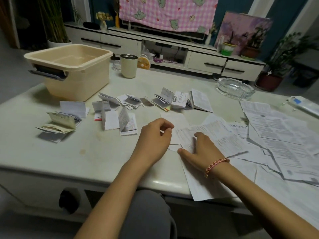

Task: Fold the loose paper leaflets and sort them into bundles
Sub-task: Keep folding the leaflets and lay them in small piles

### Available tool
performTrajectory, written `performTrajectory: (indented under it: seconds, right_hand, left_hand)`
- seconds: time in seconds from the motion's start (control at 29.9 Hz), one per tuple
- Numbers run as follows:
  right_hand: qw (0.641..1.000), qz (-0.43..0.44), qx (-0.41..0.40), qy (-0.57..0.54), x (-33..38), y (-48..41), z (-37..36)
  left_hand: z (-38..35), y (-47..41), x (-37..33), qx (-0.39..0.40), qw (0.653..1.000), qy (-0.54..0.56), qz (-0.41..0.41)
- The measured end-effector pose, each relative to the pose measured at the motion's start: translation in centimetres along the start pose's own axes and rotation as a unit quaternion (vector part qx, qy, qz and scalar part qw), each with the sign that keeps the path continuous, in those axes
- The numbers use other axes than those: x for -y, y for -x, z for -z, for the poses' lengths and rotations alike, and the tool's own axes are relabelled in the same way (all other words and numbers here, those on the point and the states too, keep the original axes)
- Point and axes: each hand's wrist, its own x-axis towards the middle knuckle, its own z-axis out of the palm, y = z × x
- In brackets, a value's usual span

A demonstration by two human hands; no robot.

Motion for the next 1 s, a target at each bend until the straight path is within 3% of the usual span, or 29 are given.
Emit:
performTrajectory:
  seconds: [0.13,0.44,0.5,0.6,0.67,0.7,0.84,1.0]
  right_hand:
    - [0.999,0.030,-0.022,-0.010,-0.2,0.3,0.1]
    - [0.982,-0.014,-0.117,-0.148,-0.9,-0.8,3.0]
    - [0.952,-0.028,-0.110,-0.285,-0.6,-0.8,4.0]
    - [0.857,-0.042,-0.057,-0.510,0.8,0.3,6.0]
    - [0.800,-0.039,0.018,-0.599,1.7,1.2,7.1]
    - [0.788,-0.035,0.052,-0.613,2.0,1.6,7.3]
    - [0.791,-0.023,0.093,-0.604,2.7,2.1,6.5]
    - [0.815,-0.029,0.067,-0.575,2.6,1.2,5.1]
  left_hand:
    - [-0.7,0.4,-0.5,0.034,0.999,0.017,0.002]
    - [0.1,0.6,-0.1,0.045,0.991,0.106,0.070]
    - [0.0,0.6,0.0,0.056,0.982,0.143,0.106]
    - [0.0,0.5,0.2,0.087,0.953,0.226,0.180]
    - [0.1,0.5,0.1,0.114,0.935,0.272,0.198]
    - [0.1,0.6,-0.1,0.131,0.924,0.300,0.199]
    - [0.5,0.7,-0.7,0.158,0.867,0.420,0.217]
    - [0.5,0.5,-0.4,0.120,0.852,0.466,0.207]
